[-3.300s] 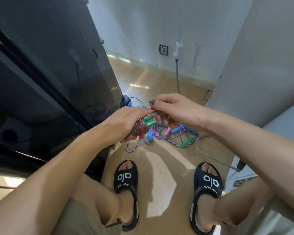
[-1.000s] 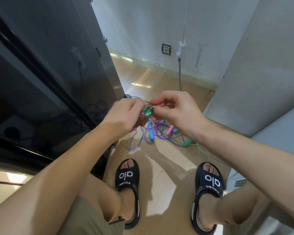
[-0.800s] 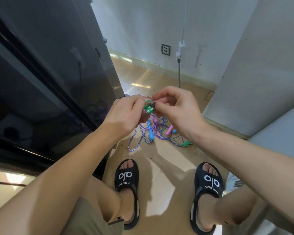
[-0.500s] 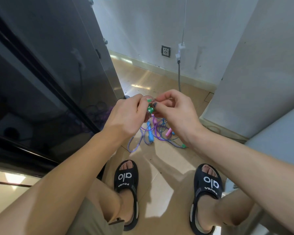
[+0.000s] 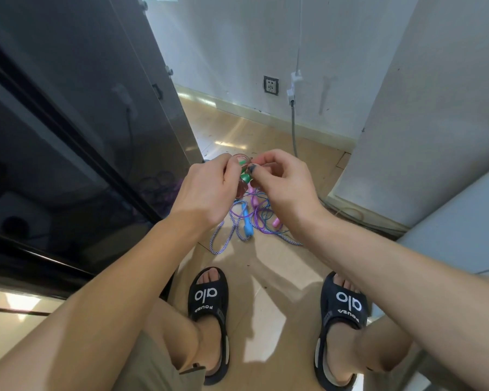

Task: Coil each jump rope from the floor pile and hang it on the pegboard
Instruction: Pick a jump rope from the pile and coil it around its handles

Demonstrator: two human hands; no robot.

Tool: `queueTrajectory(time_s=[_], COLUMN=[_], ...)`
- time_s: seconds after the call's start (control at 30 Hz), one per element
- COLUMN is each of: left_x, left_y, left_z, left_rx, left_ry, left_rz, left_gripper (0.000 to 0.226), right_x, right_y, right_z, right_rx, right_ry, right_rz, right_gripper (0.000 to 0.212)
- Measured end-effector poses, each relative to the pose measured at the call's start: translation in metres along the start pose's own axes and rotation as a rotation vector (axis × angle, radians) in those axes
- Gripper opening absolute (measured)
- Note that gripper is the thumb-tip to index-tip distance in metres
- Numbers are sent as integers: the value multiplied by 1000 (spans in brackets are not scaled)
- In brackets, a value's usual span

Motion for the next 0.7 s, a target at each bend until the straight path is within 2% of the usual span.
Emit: queueTrajectory(time_s=[0.3, 0.47, 0.53, 0.7], left_x=[-7, -8, -5, -3], left_y=[1, 4, 4, 6], left_z=[0, 0, 0, -1], left_rx=[-59, -47, -29, -23], left_ry=[-81, -93, -99, -78], left_rz=[24, 66, 52, 46], left_gripper=[41, 39, 40, 43], right_x=[15, 18, 16, 26], right_y=[6, 12, 13, 2], right_z=[-12, -11, -11, -8], right_rx=[-8, 102, 141, 138], right_ry=[144, 178, 90, -259], right_rz=[48, 140, 44, -451], right_gripper=[13, 14, 15, 14])
Point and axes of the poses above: each hand's wrist, its own y-axis towards the middle knuckle, its own z-axis out of the palm, x = y × z, the point moved 4 cm from there along y, towards the middle knuckle, and after that the axes turned 13 degrees about -x, right-handed, at the moved point
